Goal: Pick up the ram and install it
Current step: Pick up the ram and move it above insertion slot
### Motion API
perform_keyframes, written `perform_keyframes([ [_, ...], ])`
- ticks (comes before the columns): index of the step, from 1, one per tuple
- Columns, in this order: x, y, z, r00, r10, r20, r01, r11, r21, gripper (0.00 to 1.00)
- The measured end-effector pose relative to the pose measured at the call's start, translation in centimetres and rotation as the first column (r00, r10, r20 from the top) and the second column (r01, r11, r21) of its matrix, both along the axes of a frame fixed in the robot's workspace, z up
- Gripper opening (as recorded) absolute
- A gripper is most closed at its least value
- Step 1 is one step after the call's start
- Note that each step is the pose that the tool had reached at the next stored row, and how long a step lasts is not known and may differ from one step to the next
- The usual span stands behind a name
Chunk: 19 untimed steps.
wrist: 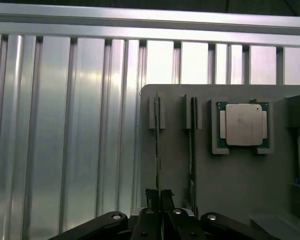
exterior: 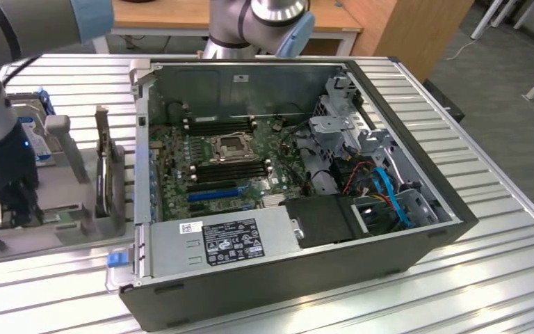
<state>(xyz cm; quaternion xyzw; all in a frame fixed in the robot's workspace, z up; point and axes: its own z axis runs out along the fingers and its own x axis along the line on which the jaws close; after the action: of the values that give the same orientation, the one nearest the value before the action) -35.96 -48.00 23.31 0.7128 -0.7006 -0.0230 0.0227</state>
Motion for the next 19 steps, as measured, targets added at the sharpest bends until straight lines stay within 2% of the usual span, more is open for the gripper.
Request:
perform_keyframes([
  [7,0.0,0.0,3.18,1.0,0.0,-0.0014,0.0,1.0,-0.0002,0.13],
  [19,0.0,0.0,8.63,1.0,0.0,-0.0068,0.0,1.0,-0.0039,0.13],
])
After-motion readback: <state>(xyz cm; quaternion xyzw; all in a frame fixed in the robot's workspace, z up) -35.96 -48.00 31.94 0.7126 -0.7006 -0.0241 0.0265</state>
